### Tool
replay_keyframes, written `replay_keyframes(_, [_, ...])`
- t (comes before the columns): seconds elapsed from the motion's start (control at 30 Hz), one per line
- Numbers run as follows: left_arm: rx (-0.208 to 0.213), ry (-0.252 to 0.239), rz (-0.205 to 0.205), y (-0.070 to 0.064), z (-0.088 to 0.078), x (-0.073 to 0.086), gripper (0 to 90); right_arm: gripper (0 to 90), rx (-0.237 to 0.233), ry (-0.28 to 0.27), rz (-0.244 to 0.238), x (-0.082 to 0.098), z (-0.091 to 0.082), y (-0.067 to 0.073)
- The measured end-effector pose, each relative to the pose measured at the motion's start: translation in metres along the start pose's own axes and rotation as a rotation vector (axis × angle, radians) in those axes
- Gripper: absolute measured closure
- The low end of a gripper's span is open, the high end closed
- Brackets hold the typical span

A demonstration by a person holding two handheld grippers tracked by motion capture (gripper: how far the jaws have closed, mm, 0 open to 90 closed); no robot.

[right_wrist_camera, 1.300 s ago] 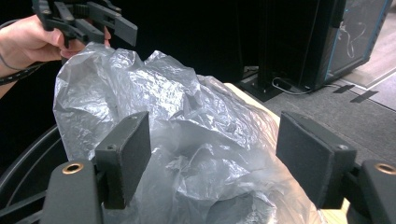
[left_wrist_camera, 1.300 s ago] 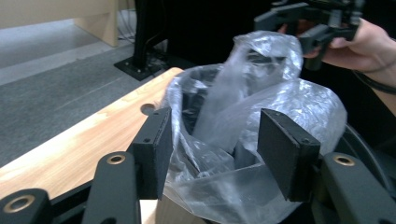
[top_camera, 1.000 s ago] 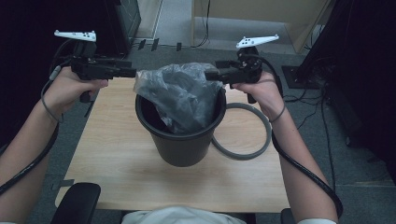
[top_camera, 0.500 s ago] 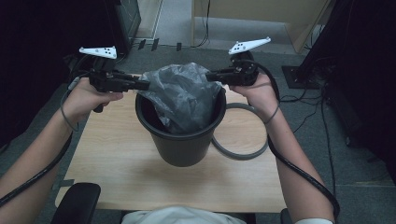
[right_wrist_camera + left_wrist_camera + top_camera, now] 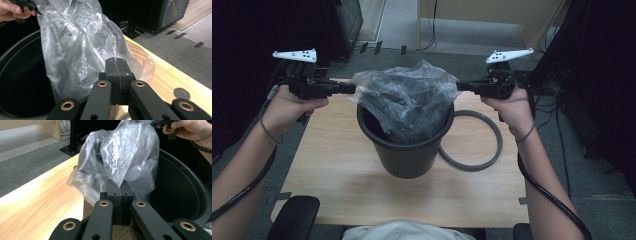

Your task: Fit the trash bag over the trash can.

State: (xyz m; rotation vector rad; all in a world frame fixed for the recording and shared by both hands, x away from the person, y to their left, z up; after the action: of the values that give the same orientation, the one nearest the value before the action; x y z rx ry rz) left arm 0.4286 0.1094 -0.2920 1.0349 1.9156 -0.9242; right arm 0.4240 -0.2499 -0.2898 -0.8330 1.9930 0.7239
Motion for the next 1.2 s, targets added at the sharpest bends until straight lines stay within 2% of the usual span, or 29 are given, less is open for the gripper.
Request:
replay_keyframes(0.33, [0.008,-0.008,-0.03,0.004,-0.017,0.017,90.0,90.0,0.025,-0.003,0.011,0.019,-0.026,-0.007])
replay_keyframes(0.37, [0.016,-0.005,-0.03,0.002,-0.015,0.019,90.0,90.0,0.004,-0.013,0.021,0.022,-0.029,-0.006])
replay_keyframes(0.5, [0.019,-0.006,-0.018,-0.001,-0.012,0.02,89.8,89.1,0.02,-0.003,0.0,0.025,-0.03,-0.004])
replay_keyframes(0.53, [0.027,-0.037,-0.01,-0.002,-0.012,0.017,74.6,75.8,-0.007,-0.024,-0.002,0.024,-0.031,-0.001])
replay_keyframes(0.57, [0.027,-0.043,-0.007,-0.003,-0.013,0.015,68.8,70.2,-0.024,-0.029,0.006,0.023,-0.032,0.0])
replay_keyframes(0.63, [0.026,-0.057,-0.01,-0.004,-0.015,0.012,58.5,55.3,-0.029,-0.045,0.004,0.021,-0.033,0.001])
replay_keyframes(0.73, [0.047,-0.073,-0.015,-0.008,-0.019,0.006,51.5,47.1,-0.058,-0.082,0.032,0.014,-0.038,0.003])
replay_keyframes(0.83, [0.063,-0.094,-0.003,-0.011,-0.022,-0.001,47.8,48.2,-0.065,-0.097,0.023,0.006,-0.041,0.007])
replay_keyframes(0.87, [0.07,-0.091,0.001,-0.013,-0.022,-0.002,45.4,52.0,-0.065,-0.1,0.017,0.003,-0.041,0.009])
replay_keyframes(0.9, [0.07,-0.091,0.001,-0.013,-0.022,-0.002,44.0,52.0,-0.065,-0.1,0.017,0.003,-0.041,0.009])
replay_keyframes(0.93, [0.072,-0.087,0.015,-0.014,-0.023,-0.004,42.4,58.4,-0.061,-0.104,0.007,-0.002,-0.042,0.011])
replay_keyframes(0.97, [0.072,-0.087,0.015,-0.014,-0.023,-0.004,40.5,58.4,-0.061,-0.104,0.007,-0.002,-0.042,0.011])
replay_keyframes(1.0, [0.048,-0.089,0.019,-0.012,-0.022,-0.007,40.4,67.9,-0.049,-0.106,-0.001,-0.006,-0.04,0.011])
replay_keyframes(1.03, [0.048,-0.089,0.019,-0.012,-0.022,-0.007,41.8,70.9,-0.038,-0.105,-0.005,-0.009,-0.039,0.011])
replay_keyframes(1.07, [0.028,-0.083,-0.006,-0.007,-0.019,-0.011,44.9,74.5,-0.032,-0.102,-0.006,-0.011,-0.036,0.01])
replay_keyframes(1.1, [0.028,-0.083,-0.006,-0.007,-0.019,-0.011,50.1,76.1,-0.027,-0.097,-0.004,-0.013,-0.033,0.009])
replay_keyframes(1.13, [-0.005,-0.071,0.005,-0.002,-0.015,-0.014,55.8,77.3,-0.024,-0.093,-0.004,-0.016,-0.03,0.008])
replay_keyframes(1.2, [-0.011,-0.063,-0.001,0.002,-0.01,-0.017,59.5,78.1,-0.018,-0.082,-0.011,-0.019,-0.022,0.007])
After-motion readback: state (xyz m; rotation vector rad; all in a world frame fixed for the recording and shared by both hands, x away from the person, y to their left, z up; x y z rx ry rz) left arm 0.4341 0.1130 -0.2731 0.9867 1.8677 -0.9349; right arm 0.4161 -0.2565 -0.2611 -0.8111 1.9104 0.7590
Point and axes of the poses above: each handheld gripper's, and its own axes: z roughly forward along the jaws, x roughly out of its underside, y roughly to its left, the point moved 8 cm from there along z, roughly forward along the jaws, and after that the axes turned 1 degree about y, right-handed, at the moved point
